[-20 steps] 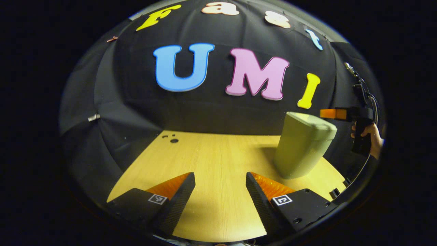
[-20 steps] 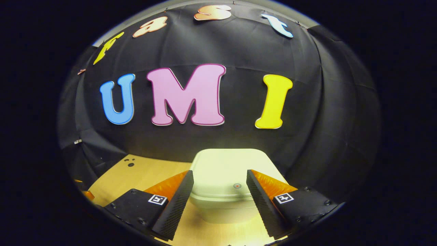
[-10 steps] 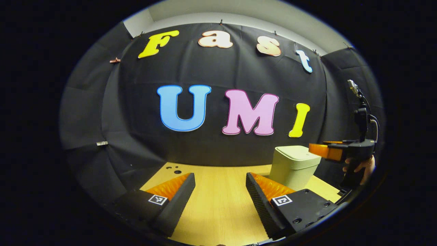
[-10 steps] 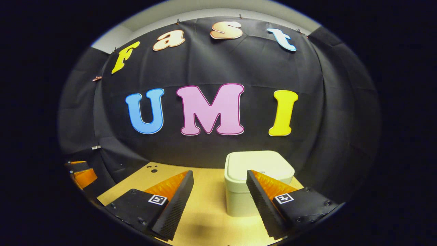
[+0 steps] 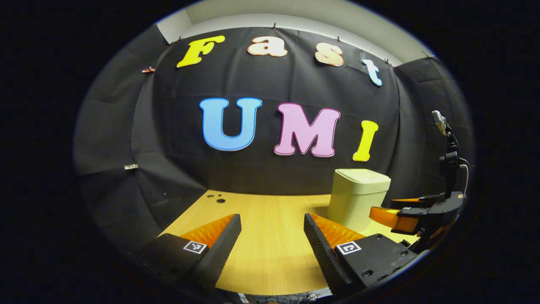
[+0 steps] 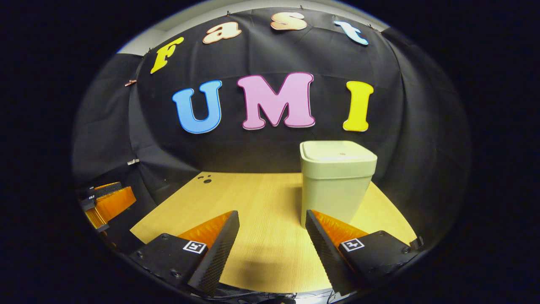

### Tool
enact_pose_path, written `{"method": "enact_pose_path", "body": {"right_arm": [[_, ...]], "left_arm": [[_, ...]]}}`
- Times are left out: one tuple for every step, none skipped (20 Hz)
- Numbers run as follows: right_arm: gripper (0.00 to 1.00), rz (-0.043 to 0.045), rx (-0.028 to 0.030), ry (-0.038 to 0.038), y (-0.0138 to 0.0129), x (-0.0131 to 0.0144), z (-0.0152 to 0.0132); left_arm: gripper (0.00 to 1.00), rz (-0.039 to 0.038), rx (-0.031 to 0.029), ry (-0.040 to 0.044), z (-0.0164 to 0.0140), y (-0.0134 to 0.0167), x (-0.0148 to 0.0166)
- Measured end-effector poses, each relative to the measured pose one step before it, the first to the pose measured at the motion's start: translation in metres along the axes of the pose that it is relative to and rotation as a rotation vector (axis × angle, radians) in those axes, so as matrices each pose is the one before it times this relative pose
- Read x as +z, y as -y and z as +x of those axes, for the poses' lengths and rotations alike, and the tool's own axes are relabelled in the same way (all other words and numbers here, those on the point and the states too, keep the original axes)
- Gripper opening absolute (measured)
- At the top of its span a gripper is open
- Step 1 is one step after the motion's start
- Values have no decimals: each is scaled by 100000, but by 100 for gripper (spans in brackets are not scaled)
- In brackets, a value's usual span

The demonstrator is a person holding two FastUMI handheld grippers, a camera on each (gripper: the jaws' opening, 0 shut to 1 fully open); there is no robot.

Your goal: Press the lid of the desktop garbage bin to open it, pick up the crumpled paper on the desktop and throw it into the bin, then pick up the pop can on the desktop and drop it into the bin, and finally close the garbage bin lid.

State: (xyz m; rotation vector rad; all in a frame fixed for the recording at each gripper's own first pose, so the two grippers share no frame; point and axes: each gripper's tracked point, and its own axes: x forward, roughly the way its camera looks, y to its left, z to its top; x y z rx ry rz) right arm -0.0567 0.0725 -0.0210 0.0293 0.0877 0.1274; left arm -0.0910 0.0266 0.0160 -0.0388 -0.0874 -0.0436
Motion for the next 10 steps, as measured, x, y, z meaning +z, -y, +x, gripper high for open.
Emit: {"method": "enact_pose_path", "body": {"right_arm": [[99,355,243,-1668,-98,-821,-93],[99,-114,232,-1877,-102,-707,-85],[99,-174,260,-1762,-200,-721,-18],[99,57,546,-1450,-195,-534,-76],[99,243,562,-1087,-172,-499,110],[99,153,623,-918,-142,-318,-3],[99,-148,139,-656,-23,-184,7],[99,-181,29,-519,61,-141,-100],[99,-193,-48,-209,77,-79,-22],[99,-26,-271,57,136,145,-5]], "left_arm": [[96,-818,247,-957,-12,-81,-342],[96,-222,66,-813,-90,-84,-359],[95,493,157,-684,-42,-104,-393],[96,1119,-70,-355,-49,-58,-247],[96,987,148,-569,67,-14,-381],[96,76,-260,-429,33,72,-192],[95,-384,-657,-542,116,234,-277],[96,-351,-316,-701,158,94,-208],[95,-167,-336,-607,136,56,-120],[95,-21,-305,-359,134,51,-119]]}}
